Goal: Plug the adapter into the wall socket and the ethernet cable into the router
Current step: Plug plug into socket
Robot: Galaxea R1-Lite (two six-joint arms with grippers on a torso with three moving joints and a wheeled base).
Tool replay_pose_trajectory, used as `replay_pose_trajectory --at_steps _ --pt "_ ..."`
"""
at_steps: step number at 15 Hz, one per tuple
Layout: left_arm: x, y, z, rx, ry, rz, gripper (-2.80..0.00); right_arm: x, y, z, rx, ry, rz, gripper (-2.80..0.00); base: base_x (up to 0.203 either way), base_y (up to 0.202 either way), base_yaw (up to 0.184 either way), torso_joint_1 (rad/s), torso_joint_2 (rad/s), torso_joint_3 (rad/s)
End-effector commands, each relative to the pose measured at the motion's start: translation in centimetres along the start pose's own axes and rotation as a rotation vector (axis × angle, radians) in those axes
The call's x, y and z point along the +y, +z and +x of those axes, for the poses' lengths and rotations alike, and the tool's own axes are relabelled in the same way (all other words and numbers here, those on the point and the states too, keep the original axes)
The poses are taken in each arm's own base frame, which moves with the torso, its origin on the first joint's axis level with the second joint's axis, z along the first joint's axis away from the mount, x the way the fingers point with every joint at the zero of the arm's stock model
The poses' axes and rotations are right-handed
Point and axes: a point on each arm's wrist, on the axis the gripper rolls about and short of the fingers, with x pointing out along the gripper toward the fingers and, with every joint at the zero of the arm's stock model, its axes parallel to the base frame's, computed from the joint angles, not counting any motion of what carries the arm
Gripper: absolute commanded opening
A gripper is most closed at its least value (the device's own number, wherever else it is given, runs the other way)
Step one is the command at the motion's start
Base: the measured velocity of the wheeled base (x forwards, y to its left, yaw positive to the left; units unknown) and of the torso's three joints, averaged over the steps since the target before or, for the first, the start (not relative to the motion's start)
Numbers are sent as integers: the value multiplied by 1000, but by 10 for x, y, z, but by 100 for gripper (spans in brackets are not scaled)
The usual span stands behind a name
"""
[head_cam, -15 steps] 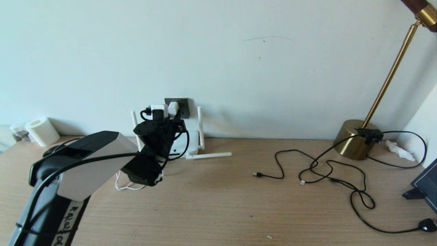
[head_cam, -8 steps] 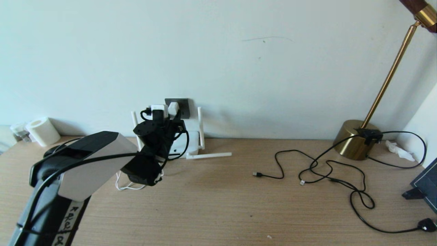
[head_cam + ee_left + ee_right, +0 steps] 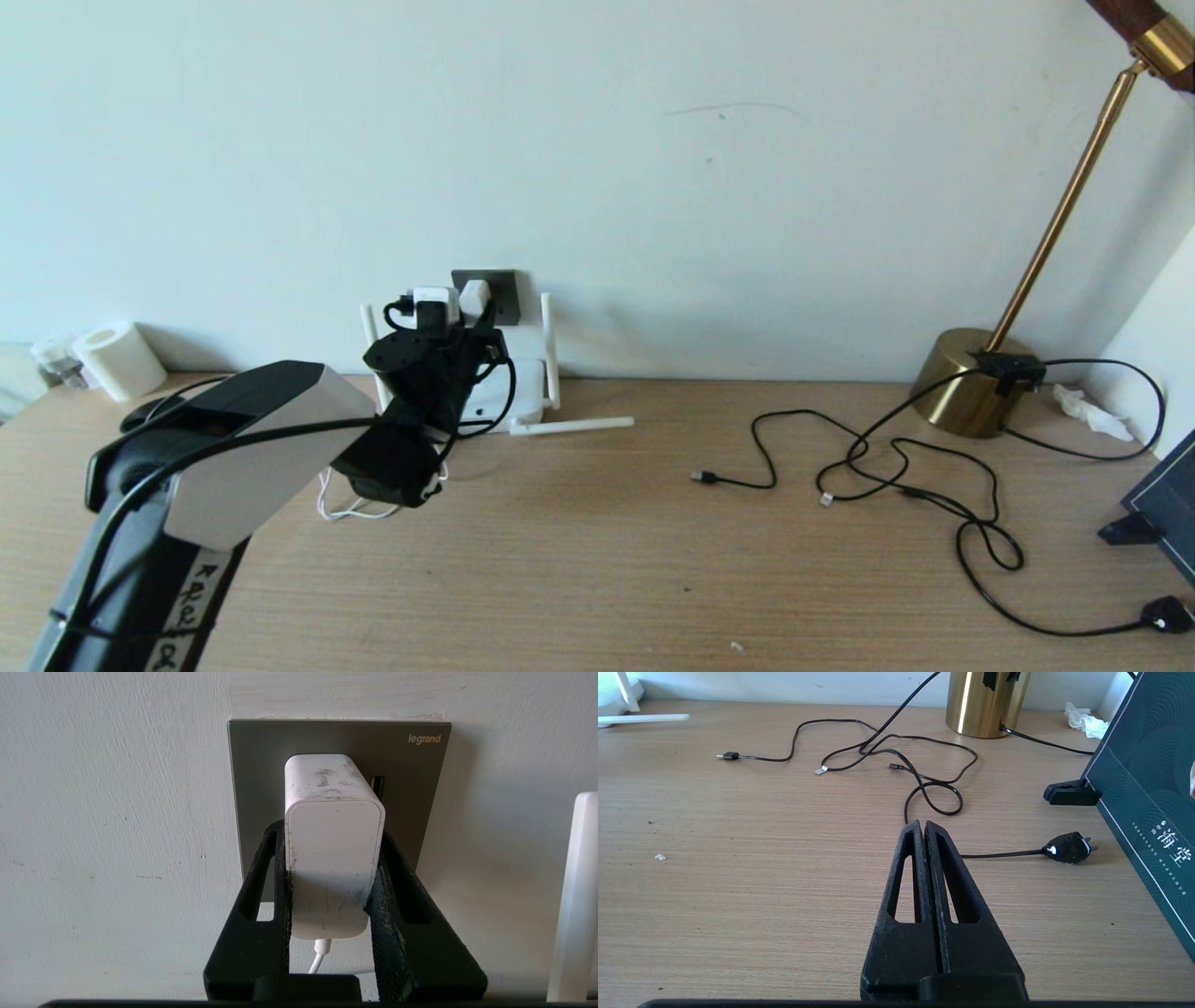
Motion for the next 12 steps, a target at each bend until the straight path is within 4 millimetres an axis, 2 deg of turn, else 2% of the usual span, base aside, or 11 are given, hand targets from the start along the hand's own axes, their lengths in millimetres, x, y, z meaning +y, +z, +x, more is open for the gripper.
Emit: replay_pose_trajectory --at_steps 1,12 --pt "1 -3 0 2 2 1 -280 0 0 0 1 0 0 -280 0 0 0 0 0 0" --pt "1 -7 1 1 2 3 -280 0 0 0 0 0 0 -280 0 0 0 0 0 0"
